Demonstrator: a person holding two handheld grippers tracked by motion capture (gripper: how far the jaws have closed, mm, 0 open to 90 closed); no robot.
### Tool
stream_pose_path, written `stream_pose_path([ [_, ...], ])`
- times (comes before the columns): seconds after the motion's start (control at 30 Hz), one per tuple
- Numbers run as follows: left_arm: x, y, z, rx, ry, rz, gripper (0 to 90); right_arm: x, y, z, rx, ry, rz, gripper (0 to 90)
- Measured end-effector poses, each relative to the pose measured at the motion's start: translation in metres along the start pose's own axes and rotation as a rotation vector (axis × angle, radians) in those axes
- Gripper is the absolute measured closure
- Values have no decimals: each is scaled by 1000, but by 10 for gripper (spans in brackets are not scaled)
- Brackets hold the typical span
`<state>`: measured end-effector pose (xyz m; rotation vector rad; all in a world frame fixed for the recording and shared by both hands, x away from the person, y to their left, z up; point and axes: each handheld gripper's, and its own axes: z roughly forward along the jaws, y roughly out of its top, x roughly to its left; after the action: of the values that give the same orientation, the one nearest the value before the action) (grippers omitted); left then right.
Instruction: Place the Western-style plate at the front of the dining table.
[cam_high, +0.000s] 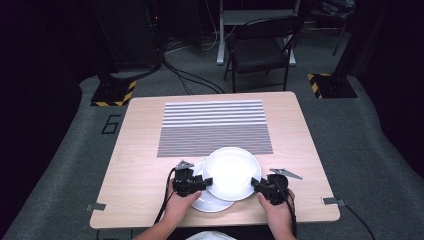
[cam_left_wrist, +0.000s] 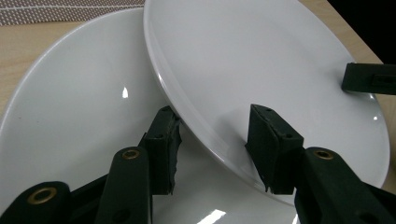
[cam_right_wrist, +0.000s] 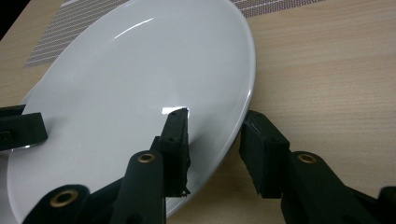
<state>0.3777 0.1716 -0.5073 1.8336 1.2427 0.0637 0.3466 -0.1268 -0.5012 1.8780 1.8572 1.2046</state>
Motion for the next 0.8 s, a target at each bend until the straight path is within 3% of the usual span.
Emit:
stream_pose_path([
  [0.17,-1,-3,0,-19,-2,-11,536,1,-3,-1,5,4,23,606],
  [0.4,0,-4,1,-29,-23,-28,536,4,-5,0,10,2,16,592],
  [0.8,6,-3,-2,-35,-11,-31,537,11,-7,0,9,19,3,591],
])
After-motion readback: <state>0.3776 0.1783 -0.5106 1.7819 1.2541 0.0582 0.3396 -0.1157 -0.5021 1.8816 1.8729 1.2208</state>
